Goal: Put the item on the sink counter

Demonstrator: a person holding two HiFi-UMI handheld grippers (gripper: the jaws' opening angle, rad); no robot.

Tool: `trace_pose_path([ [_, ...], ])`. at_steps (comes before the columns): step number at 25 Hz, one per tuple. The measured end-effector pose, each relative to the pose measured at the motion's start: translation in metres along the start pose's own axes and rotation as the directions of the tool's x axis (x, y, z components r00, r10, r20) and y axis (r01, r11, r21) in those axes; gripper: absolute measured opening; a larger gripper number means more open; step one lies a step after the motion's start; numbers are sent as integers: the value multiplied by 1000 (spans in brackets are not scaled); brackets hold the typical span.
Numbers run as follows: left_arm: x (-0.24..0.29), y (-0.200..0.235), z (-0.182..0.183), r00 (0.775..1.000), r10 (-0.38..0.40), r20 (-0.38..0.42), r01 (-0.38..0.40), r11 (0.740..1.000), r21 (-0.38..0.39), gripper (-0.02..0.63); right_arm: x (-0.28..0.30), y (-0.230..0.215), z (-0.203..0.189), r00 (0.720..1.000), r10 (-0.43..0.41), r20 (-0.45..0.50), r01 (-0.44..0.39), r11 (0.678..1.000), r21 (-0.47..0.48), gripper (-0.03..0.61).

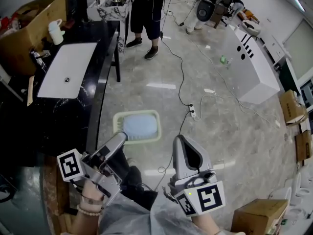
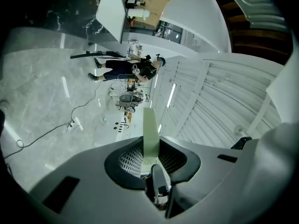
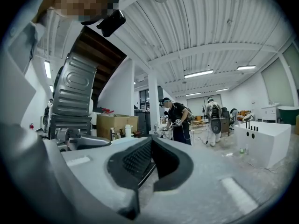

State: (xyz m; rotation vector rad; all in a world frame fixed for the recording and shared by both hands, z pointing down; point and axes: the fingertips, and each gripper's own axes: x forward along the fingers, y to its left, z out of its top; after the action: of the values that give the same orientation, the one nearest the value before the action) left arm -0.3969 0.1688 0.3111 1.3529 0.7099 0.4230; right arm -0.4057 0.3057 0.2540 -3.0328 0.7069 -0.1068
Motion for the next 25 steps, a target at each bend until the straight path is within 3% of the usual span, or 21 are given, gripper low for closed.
trace_pose_path([
  [12, 66, 7, 86, 1000, -11, 5, 11, 1000, 18, 83, 105, -33, 10, 1000, 1, 17, -1, 1000, -4, -2],
  [25, 76, 17, 134, 997, -5, 71, 3, 1000, 17, 83, 153, -39, 4, 1000, 26, -5, -26, 1000, -2, -3],
])
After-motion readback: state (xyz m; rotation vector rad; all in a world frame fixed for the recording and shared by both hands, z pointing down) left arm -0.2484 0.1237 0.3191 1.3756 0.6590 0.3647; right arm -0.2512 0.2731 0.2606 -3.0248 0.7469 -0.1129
